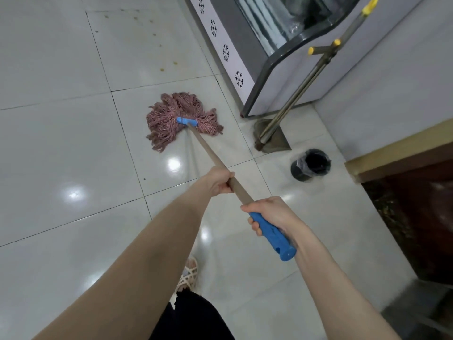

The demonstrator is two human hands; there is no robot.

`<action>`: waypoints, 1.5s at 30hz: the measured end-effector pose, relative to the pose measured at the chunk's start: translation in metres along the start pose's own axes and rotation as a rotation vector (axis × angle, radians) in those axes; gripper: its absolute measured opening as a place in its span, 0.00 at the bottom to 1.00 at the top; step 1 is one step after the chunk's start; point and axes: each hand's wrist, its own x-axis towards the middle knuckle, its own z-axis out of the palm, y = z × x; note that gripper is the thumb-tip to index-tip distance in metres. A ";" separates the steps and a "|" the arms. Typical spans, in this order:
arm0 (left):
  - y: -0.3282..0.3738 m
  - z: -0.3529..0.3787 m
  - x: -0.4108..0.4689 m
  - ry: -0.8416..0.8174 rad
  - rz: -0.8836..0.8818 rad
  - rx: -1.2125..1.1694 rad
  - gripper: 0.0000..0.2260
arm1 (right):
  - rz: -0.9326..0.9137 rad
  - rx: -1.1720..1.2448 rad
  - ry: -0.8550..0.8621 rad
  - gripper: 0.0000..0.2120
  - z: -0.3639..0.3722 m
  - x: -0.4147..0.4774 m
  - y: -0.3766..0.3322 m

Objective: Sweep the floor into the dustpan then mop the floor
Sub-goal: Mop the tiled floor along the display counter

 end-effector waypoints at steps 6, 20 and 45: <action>0.029 -0.044 0.005 0.112 0.033 -0.051 0.08 | -0.013 -0.053 -0.130 0.09 0.024 0.025 -0.036; 0.188 -0.159 0.103 0.286 0.080 -0.180 0.08 | -0.142 -0.295 -0.220 0.11 0.097 0.145 -0.229; 0.469 -0.009 0.285 0.032 0.050 0.089 0.02 | -0.006 -0.007 0.111 0.07 -0.025 0.270 -0.473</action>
